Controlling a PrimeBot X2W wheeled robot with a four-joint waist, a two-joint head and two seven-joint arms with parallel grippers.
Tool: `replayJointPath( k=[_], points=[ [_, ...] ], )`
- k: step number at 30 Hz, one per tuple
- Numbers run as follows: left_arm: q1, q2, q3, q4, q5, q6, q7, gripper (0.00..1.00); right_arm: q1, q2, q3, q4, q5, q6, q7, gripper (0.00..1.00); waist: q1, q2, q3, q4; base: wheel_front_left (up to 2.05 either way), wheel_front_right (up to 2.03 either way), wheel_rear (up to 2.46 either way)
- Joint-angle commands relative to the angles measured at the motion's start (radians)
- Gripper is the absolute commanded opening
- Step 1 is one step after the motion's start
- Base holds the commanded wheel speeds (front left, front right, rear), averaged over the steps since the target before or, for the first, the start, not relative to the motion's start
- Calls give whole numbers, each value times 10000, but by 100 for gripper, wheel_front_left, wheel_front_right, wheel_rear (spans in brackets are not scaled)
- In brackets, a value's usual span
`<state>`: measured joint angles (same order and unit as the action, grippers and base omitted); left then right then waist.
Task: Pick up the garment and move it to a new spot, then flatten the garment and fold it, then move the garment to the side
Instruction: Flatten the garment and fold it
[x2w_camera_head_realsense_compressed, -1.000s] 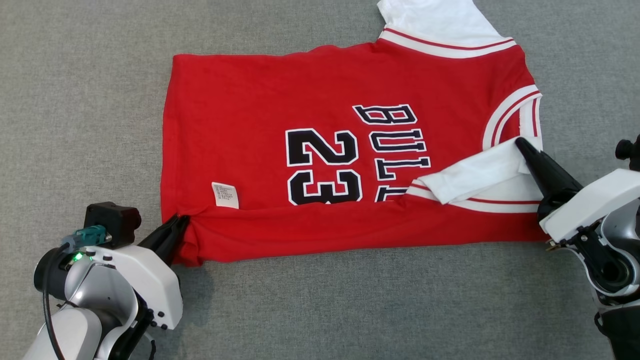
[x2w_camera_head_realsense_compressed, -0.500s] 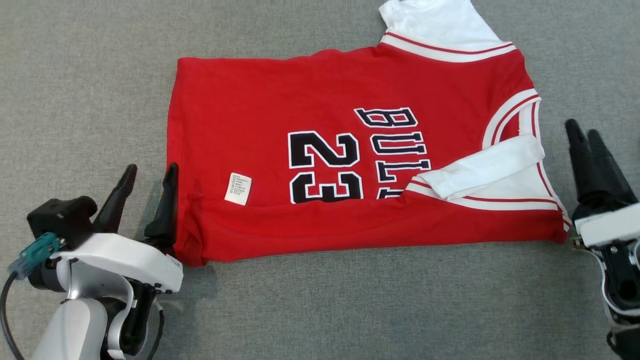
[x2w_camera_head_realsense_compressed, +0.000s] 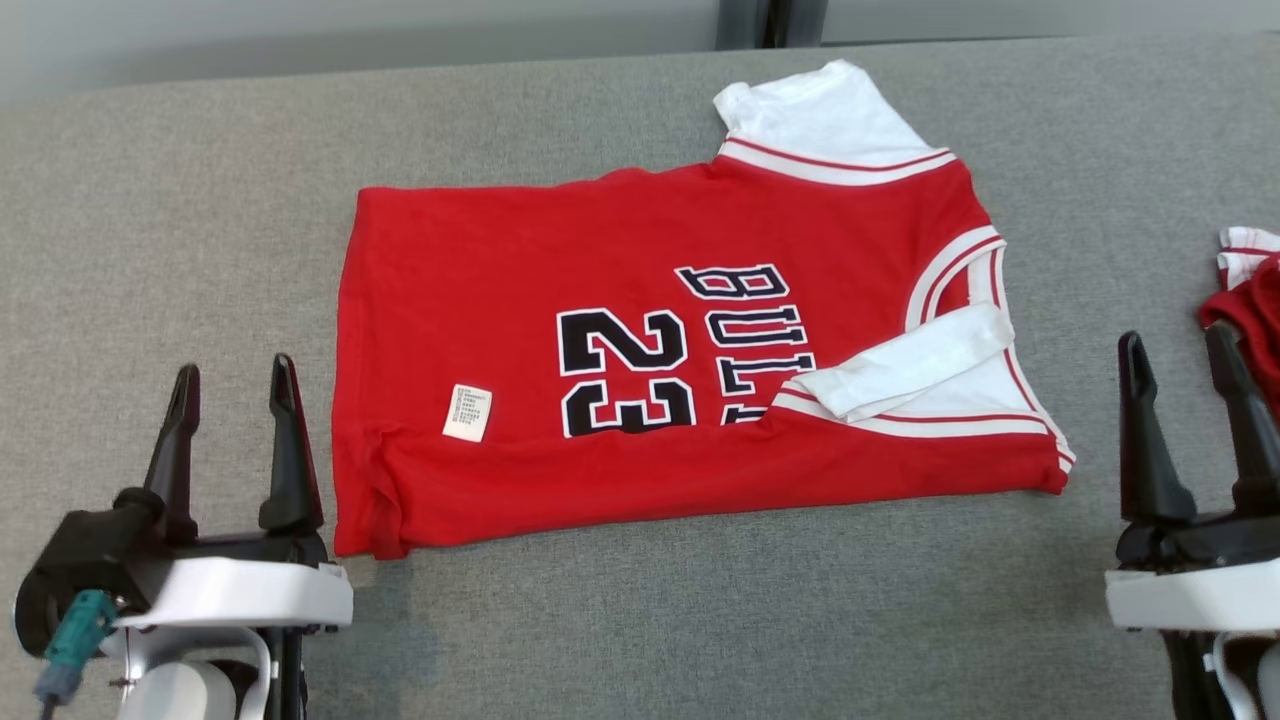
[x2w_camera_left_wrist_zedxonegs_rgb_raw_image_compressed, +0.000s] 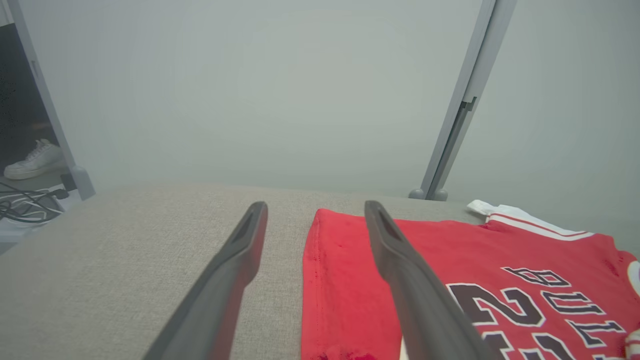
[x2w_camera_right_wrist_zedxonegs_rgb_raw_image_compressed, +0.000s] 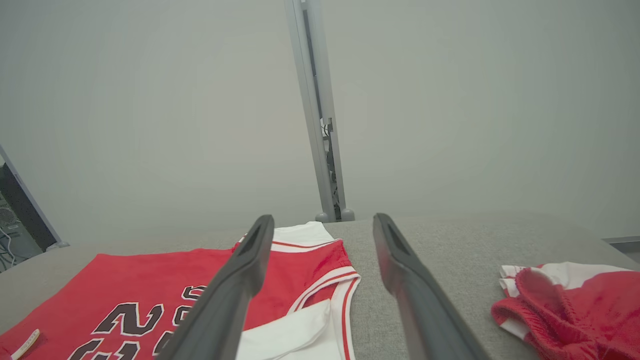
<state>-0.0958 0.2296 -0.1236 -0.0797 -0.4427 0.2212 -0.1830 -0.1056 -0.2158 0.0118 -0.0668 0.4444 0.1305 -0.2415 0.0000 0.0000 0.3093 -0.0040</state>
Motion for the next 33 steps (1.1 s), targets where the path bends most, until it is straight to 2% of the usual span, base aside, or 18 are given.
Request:
replayJointPath(
  k=[1,5,8,26,33],
  points=[
    [202,147,-136,179,345,87,-117,100,327,100,94,-66,-568,3,-91,100,0,0,-286,-79,0,0,0],
    [495,286,-418,487,682,124,-79,100,749,220,171,33,-1342,3,-81,100,0,0,-529,-100,0,0,0],
    [632,292,-602,641,732,46,-12,100,971,365,199,125,-1456,3,17,100,0,0,-673,-79,0,0,0],
    [430,404,-1115,939,805,-57,575,100,905,489,102,382,-1380,3,423,100,0,0,-678,85,0,0,0],
    [336,404,-1466,1292,678,-257,1123,100,534,321,35,1123,-1352,3,899,100,0,0,-226,142,0,0,0]
  ],
)
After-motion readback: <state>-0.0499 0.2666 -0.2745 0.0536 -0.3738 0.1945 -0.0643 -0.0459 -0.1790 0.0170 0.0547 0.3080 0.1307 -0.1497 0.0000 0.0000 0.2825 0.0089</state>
